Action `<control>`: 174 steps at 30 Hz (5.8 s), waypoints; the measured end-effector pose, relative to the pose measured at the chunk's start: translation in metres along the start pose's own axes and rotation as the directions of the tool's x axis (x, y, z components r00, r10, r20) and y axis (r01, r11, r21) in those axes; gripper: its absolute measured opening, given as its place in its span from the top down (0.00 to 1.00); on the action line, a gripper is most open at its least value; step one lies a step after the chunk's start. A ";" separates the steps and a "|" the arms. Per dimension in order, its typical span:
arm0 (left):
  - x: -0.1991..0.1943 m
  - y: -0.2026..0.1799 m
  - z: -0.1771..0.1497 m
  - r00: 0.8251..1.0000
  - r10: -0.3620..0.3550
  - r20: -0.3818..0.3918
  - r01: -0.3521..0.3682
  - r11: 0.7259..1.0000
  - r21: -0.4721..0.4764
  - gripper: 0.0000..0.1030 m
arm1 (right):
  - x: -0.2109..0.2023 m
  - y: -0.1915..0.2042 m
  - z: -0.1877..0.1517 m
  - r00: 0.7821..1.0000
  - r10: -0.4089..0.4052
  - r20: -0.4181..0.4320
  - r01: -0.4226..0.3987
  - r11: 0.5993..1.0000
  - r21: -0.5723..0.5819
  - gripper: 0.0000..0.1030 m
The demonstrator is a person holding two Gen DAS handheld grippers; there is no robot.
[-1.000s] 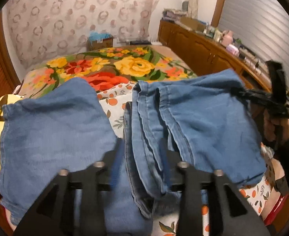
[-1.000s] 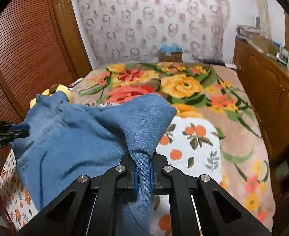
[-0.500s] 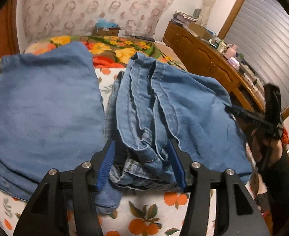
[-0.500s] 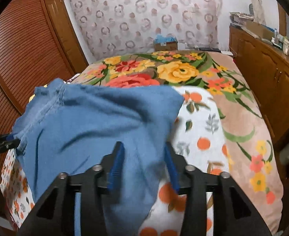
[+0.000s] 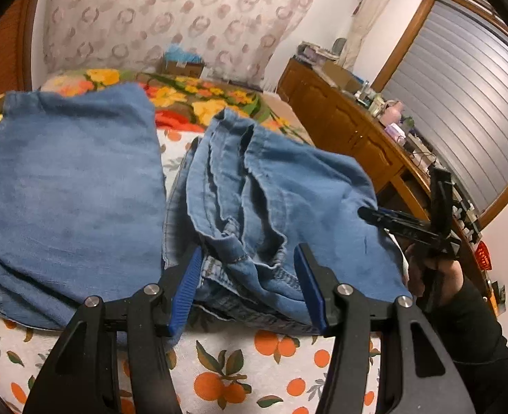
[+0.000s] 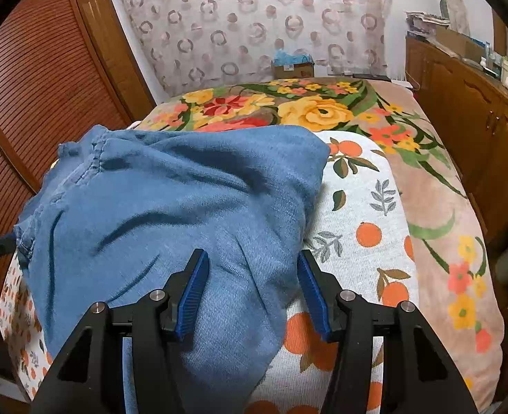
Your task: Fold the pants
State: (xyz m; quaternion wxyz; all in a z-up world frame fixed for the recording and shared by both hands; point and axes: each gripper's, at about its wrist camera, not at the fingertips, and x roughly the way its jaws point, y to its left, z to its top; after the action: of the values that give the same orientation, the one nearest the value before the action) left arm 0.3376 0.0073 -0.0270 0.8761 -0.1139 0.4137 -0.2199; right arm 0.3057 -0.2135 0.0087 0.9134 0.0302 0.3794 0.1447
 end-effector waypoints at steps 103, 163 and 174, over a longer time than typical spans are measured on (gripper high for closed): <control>-0.129 0.234 -0.002 0.918 0.372 0.141 -0.370 0.928 -0.037 0.56 | 0.212 0.175 0.230 0.995 0.096 0.008 -0.090 0.959 -0.267 0.59; -0.047 0.248 0.140 0.881 0.471 0.043 -0.472 0.881 0.040 0.97 | 0.262 0.164 0.212 0.968 0.251 0.003 -0.243 0.940 -0.240 0.55; -0.073 0.219 0.096 0.891 0.442 0.105 -0.450 0.890 0.069 0.50 | 0.197 0.184 0.165 0.967 0.253 0.042 -0.228 0.921 -0.317 0.55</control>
State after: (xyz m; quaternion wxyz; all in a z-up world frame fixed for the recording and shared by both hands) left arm 0.4344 0.2365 -0.0004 0.9245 0.0149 0.3799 -0.0263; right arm 0.5092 0.0278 0.0209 0.8968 -0.0611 0.3077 0.3120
